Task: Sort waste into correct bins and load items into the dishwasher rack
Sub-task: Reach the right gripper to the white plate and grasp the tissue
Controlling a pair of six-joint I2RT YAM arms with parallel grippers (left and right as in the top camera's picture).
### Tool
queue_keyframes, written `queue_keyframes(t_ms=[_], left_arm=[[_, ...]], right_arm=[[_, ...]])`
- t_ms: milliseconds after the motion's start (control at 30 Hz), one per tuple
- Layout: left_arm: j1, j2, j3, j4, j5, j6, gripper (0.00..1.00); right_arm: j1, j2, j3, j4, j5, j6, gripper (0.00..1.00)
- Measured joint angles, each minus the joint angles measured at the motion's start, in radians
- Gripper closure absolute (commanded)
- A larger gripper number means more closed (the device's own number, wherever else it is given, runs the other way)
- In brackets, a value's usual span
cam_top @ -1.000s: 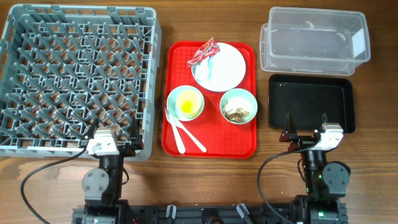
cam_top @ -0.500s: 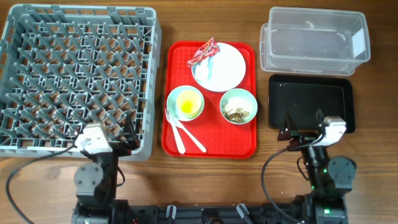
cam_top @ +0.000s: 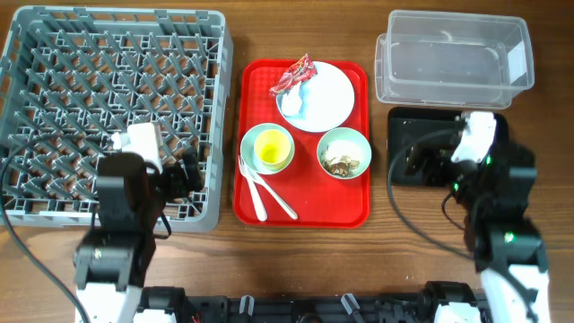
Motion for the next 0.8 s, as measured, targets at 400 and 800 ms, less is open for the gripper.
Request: queue_keyframes(t_ms=[400,800], left_arm=[[0.0,0.088,0.097,-0.117,0.053,0.0,0.0],[0.06,0.06,0.127,-0.264,0.029,-0.092,0.0]], right_arm=[[0.0,0.204,0.282,-0.087,-0.092,-0.011,0.0],[0.18,0.314,0.396,-0.17,-0.079,-0.031,0.0]])
